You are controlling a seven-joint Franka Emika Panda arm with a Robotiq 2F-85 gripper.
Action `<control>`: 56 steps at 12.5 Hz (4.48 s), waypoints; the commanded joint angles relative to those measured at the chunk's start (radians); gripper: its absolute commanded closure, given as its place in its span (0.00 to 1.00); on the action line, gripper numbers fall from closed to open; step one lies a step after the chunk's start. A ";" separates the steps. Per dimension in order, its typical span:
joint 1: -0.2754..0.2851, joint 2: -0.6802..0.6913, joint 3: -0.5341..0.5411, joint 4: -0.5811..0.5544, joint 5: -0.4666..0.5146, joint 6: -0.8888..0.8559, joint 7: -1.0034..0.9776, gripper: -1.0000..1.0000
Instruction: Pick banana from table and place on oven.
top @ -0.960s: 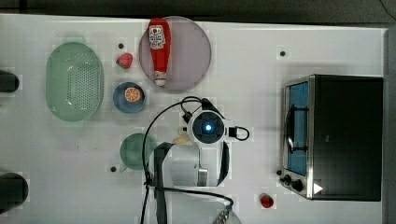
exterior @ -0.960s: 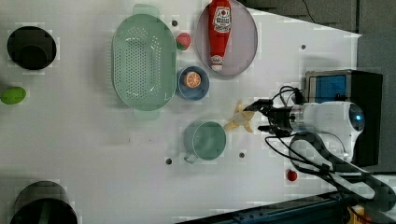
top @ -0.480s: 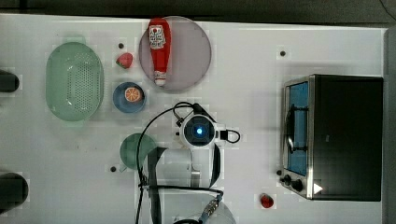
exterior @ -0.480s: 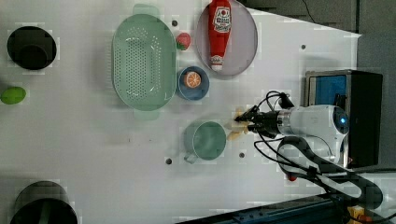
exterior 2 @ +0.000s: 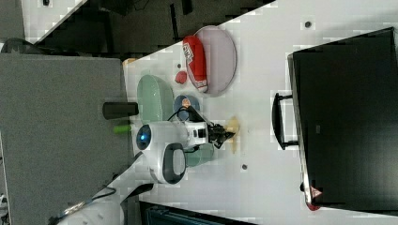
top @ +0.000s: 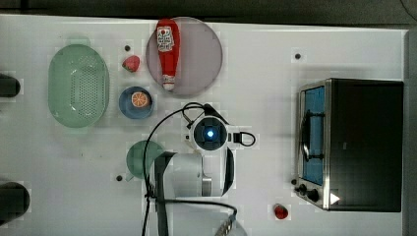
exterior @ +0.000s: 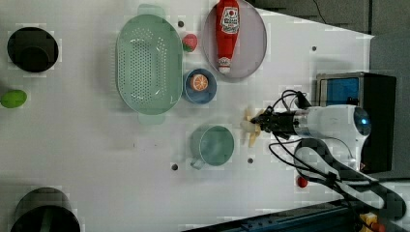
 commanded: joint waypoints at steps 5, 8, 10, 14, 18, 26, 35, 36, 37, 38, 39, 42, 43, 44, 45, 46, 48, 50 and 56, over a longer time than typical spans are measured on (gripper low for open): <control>-0.008 -0.466 -0.003 0.192 0.014 -0.508 -0.020 0.76; -0.017 -0.519 -0.049 0.373 0.018 -0.774 -0.020 0.76; -0.035 -0.511 -0.110 0.461 0.016 -0.895 -0.028 0.76; -0.074 -0.441 -0.300 0.520 -0.028 -0.900 -0.170 0.76; -0.076 -0.291 -0.488 0.585 -0.039 -0.797 -0.446 0.76; -0.078 -0.051 -0.625 0.672 -0.039 -0.652 -0.708 0.51; -0.020 -0.166 -0.541 0.698 -0.038 -0.825 -0.689 0.00; -0.004 -0.209 -0.510 0.698 -0.035 -0.886 -0.622 0.00; 0.012 -0.253 -0.474 0.698 -0.035 -0.930 -0.516 0.00; 0.026 -0.295 -0.435 0.696 -0.035 -0.963 -0.396 0.00; 0.038 -0.335 -0.396 0.690 -0.036 -0.992 -0.285 0.00; 0.063 -0.448 -0.263 0.638 -0.037 -1.017 0.038 0.00; 0.065 -0.482 -0.216 0.612 -0.039 -1.018 0.141 0.00; 0.065 -0.512 -0.174 0.588 -0.039 -1.018 0.205 0.00; 0.064 -0.536 -0.141 0.571 -0.039 -1.018 0.240 0.00; 0.064 -0.556 -0.118 0.559 -0.039 -1.029 0.256 0.00; 0.065 -0.583 -0.098 0.547 -0.038 -1.054 0.256 0.00; 0.063 -0.596 -0.100 0.543 -0.038 -1.054 0.256 0.00; 0.062 -0.592 -0.101 0.541 -0.039 -1.051 0.256 0.00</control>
